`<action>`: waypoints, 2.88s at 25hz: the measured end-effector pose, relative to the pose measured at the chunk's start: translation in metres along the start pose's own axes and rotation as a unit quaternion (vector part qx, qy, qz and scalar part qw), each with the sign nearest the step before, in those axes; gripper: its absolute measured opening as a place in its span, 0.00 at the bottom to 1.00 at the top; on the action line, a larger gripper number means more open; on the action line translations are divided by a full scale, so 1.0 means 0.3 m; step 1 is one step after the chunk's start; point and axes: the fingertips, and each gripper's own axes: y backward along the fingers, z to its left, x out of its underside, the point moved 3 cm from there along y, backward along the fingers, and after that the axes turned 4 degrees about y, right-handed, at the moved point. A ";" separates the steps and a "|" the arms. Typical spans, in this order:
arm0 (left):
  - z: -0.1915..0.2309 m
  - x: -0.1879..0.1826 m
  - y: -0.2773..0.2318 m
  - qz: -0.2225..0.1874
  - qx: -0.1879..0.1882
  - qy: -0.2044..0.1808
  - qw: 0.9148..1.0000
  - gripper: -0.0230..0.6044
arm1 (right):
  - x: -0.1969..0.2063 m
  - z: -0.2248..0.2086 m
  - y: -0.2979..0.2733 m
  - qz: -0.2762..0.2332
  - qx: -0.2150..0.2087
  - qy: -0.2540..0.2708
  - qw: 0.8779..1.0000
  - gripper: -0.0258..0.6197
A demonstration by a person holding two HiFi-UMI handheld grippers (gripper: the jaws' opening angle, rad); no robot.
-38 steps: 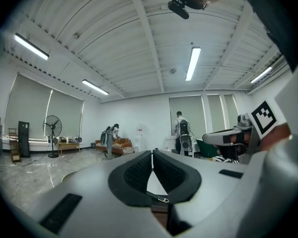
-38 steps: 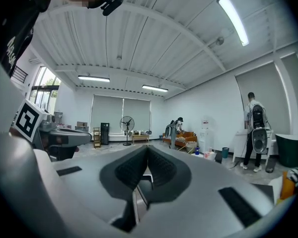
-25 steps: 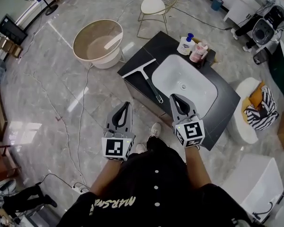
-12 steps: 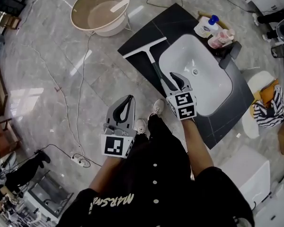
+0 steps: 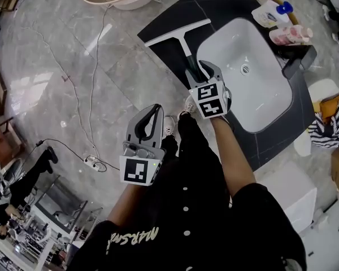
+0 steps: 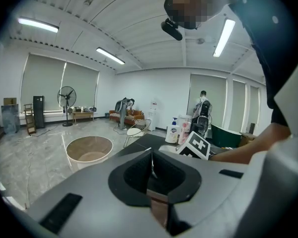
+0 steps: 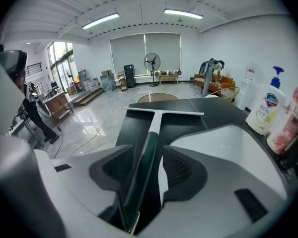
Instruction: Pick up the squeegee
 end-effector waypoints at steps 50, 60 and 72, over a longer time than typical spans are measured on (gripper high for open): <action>-0.073 -0.459 0.125 -0.148 0.062 -0.052 0.986 0.07 | -0.419 0.002 0.888 -0.252 0.170 0.016 0.953 0.18; -0.094 -0.571 0.180 -0.190 0.074 -0.067 0.977 0.07 | -0.453 0.040 1.121 -0.347 0.205 -0.007 0.915 0.18; -0.163 -0.591 0.226 -0.200 0.088 -0.095 0.971 0.07 | -0.409 0.038 1.226 -0.380 0.236 -0.025 0.894 0.18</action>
